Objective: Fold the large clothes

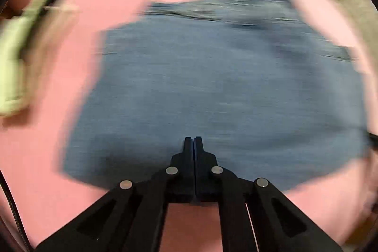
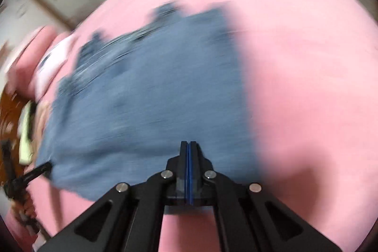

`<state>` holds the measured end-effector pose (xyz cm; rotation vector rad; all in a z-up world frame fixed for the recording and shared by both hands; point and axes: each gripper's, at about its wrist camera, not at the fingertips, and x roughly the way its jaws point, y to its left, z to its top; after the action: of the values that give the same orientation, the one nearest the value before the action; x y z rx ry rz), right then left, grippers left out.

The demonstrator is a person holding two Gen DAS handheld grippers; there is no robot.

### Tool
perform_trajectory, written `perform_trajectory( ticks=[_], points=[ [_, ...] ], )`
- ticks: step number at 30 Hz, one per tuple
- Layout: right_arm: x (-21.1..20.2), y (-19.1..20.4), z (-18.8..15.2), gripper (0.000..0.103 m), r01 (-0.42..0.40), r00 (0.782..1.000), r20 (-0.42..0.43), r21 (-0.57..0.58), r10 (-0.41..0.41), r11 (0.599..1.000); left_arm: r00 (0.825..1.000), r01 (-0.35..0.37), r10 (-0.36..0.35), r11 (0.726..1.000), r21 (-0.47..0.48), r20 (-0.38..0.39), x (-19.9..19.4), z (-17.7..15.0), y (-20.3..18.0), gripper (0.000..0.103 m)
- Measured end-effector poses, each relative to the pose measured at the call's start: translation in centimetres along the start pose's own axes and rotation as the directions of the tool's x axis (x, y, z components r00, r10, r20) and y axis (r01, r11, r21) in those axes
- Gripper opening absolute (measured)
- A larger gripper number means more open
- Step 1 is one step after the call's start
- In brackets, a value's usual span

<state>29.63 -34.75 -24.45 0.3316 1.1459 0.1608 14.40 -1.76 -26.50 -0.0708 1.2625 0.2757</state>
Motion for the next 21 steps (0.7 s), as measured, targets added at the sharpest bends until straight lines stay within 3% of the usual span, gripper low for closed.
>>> perform_trajectory(
  ticks=[2,4,7,11,12,14,16,17,19,21],
  points=[
    [-0.9,-2.4,0.3,0.000,0.002,1.000,0.013,0.056,-0.002,0.998,0.999,-0.030,0.030,0.999,-0.028,-0.013,1.0,-0.3,1.7,0.002],
    [-0.9,-2.4,0.5,0.000,0.006,1.000,-0.001,0.071,-0.006,0.997,0.999,0.030,-0.033,0.995,-0.095,-0.033,1.7,-0.3,3.1,0.002],
    [-0.3,0.0,0.8,0.000,0.146,0.989,-0.007,-0.049,-0.146,0.988,0.998,0.015,-0.020,0.995,-0.096,-0.053,2.0,0.1,2.9,0.002],
    [-0.7,2.7,0.3,0.000,0.272,0.962,0.046,-0.116,-0.269,0.955,0.997,-0.050,0.043,0.992,-0.112,-0.063,0.5,1.0,1.2,0.002],
    [-1.4,3.8,0.2,0.000,0.272,0.962,0.072,-0.149,-0.264,0.951,0.999,-0.027,0.023,0.995,-0.092,-0.043,-0.4,1.1,0.1,0.002],
    [-2.6,6.5,-0.5,0.000,0.181,0.981,0.112,-0.227,-0.159,0.957,0.995,0.096,-0.096,0.994,-0.052,-0.003,-2.9,1.2,-2.5,0.002],
    [-2.5,9.9,-1.5,0.000,-0.015,0.998,0.051,-0.286,0.031,0.958,0.957,0.286,-0.286,0.958,0.000,-0.039,-3.8,1.5,-6.0,0.003],
    [-1.6,11.6,-2.2,0.000,-0.166,0.986,-0.038,-0.284,0.162,0.944,0.941,0.336,-0.334,0.942,0.018,-0.062,-3.7,1.8,-7.4,0.003],
    [0.9,14.0,-3.4,0.000,-0.338,0.938,-0.161,-0.241,0.306,0.910,0.914,0.402,-0.397,0.914,0.052,-0.089,-3.3,2.2,-10.4,0.003],
    [2.7,15.8,-4.1,0.000,-0.370,0.923,-0.205,-0.244,0.325,0.896,0.894,0.441,-0.432,0.894,0.071,-0.114,-2.3,3.2,-12.8,0.003]
  ],
)
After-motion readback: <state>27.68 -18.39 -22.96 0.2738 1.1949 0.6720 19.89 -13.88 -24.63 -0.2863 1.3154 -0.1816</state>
